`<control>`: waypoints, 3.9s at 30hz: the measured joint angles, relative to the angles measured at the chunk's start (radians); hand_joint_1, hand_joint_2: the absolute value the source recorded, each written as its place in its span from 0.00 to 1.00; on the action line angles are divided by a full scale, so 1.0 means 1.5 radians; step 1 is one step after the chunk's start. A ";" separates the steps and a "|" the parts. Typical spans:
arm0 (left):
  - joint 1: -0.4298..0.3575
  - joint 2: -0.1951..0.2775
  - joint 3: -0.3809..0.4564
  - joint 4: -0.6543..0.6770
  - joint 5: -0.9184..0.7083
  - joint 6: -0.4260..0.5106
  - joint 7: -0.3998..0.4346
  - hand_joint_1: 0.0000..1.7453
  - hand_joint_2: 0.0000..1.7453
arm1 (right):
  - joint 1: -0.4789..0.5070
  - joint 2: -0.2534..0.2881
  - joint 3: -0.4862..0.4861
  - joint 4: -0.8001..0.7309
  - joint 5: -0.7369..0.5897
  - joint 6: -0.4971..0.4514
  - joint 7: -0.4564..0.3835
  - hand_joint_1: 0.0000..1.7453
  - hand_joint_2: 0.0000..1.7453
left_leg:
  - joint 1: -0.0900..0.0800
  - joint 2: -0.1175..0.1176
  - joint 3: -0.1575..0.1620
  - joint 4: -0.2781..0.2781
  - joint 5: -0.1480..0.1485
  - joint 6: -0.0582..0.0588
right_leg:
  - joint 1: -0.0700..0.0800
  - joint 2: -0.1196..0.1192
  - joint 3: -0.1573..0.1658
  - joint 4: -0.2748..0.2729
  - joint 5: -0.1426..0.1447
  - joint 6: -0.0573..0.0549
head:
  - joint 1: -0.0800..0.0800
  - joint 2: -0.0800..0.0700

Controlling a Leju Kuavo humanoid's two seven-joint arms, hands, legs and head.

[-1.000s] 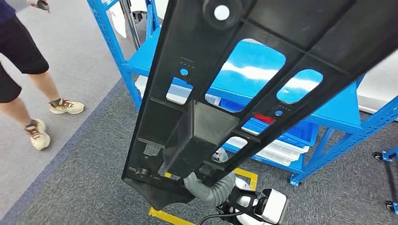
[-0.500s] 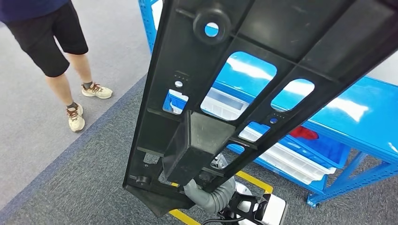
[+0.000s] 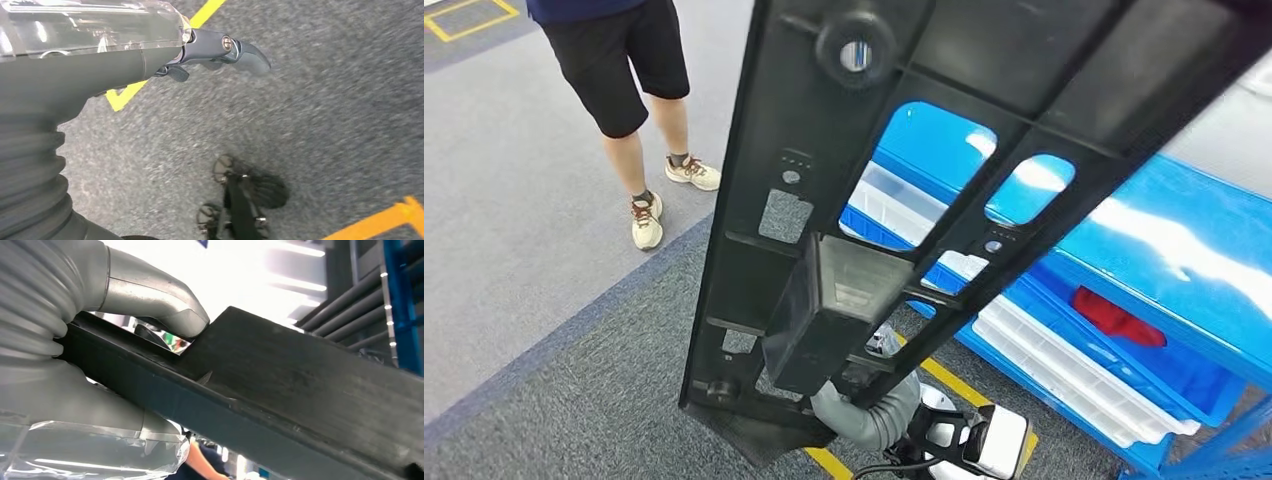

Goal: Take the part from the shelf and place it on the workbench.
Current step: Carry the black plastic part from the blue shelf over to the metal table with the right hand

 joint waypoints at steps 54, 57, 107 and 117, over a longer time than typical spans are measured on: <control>-0.003 -0.006 0.016 0.000 -0.035 -0.022 0.007 0.00 1.00 | 0.021 -0.002 0.003 -0.039 0.023 -0.064 -0.001 1.00 1.00 | -0.006 0.036 0.024 -0.016 -0.003 0.033 | 0.004 -0.034 -0.070 0.145 -0.056 0.017 | 0.000 0.000; -0.003 -0.009 0.018 0.000 -0.036 -0.026 0.008 0.00 1.00 | 0.025 -0.007 0.003 -0.049 0.027 -0.067 -0.001 1.00 1.00 | -0.006 0.009 0.021 -0.008 -0.007 0.027 | 0.001 0.005 -0.019 0.019 0.005 0.014 | 0.000 0.000; -0.004 -0.019 0.058 0.000 -0.047 -0.022 0.031 0.00 1.00 | 0.029 -0.020 -0.021 -0.051 0.024 -0.056 0.000 1.00 1.00 | -0.004 0.108 0.019 -0.013 -0.011 0.021 | 0.008 -0.122 0.026 -0.024 -0.011 0.022 | 0.000 0.000; -0.004 0.001 0.089 0.000 -0.026 0.063 0.030 0.00 1.00 | 0.026 -0.022 -0.025 -0.036 0.015 -0.053 0.000 1.00 1.00 | -0.001 0.021 0.027 -0.015 -0.009 0.030 | 0.000 -0.009 -0.032 0.058 -0.013 0.021 | 0.000 0.000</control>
